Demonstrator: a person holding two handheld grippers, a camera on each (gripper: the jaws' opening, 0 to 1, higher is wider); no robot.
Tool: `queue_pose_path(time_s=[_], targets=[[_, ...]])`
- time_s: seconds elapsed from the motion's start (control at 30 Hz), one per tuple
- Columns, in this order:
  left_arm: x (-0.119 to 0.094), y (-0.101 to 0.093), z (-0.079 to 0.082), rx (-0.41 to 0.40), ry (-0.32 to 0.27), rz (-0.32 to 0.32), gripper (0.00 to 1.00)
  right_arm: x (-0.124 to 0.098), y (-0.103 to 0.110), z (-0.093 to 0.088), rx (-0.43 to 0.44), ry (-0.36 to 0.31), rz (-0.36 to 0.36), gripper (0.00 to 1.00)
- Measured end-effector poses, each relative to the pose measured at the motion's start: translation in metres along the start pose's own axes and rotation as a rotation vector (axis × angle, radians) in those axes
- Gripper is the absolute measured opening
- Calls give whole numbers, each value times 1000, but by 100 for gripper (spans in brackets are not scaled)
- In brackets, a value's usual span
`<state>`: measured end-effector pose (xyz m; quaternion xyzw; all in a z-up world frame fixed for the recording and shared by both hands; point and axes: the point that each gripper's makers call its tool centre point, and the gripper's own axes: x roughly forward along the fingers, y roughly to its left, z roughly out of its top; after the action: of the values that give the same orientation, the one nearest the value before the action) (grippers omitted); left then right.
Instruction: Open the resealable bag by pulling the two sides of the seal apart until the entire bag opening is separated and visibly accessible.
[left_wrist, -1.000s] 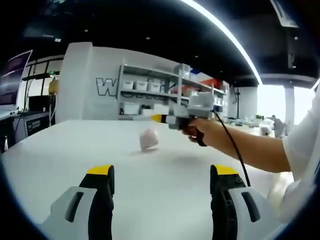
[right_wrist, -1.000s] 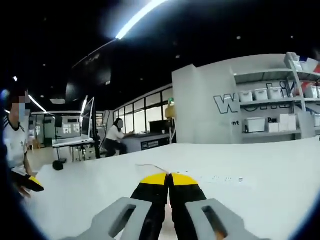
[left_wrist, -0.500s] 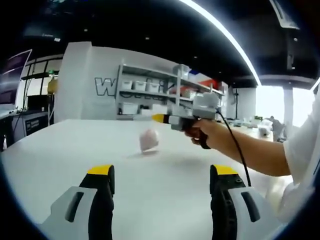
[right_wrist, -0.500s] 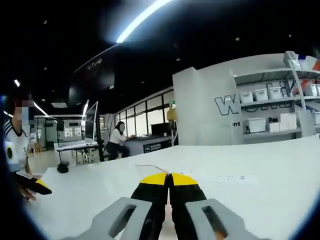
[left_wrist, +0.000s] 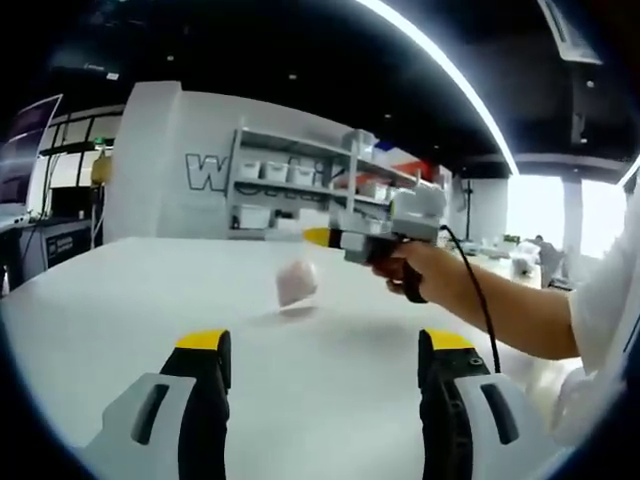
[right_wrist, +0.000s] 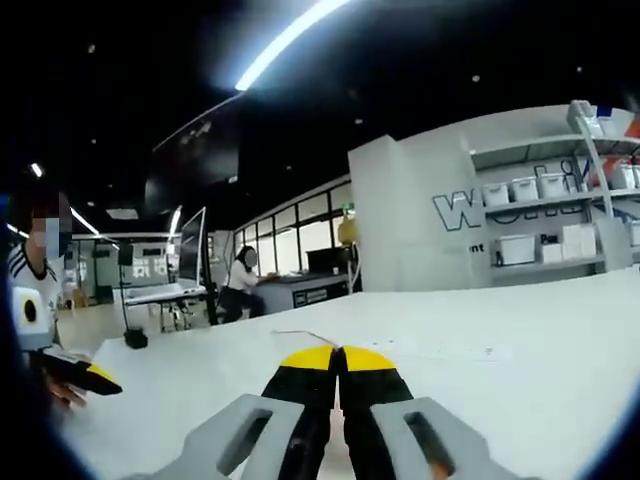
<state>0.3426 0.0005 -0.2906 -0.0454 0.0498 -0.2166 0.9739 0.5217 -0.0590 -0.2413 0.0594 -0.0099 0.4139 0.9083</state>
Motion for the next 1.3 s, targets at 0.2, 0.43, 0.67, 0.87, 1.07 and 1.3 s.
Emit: queue_pose_path(time_s=[0.2, 0.43, 0.67, 0.87, 1.07, 1.3], targets=[[0, -2, 0, -2, -1, -9, 75, -9, 12, -1, 12, -5, 9, 0], [-1, -6, 1, -6, -2, -20, 75, -16, 23, 0, 33, -17, 26, 0], [-3, -7, 3, -12, -15, -22, 72, -27, 40, 2, 52, -31, 46, 0], [-7, -12, 1, -21, -12, -35, 68, -30, 44, 0, 72, -35, 56, 0], [-11, -11, 0, -33, -6, -36, 63, -31, 50, -3, 85, -36, 72, 0], [-13, -11, -1, -44, -5, -39, 58, -36, 63, -4, 114, -47, 95, 0]])
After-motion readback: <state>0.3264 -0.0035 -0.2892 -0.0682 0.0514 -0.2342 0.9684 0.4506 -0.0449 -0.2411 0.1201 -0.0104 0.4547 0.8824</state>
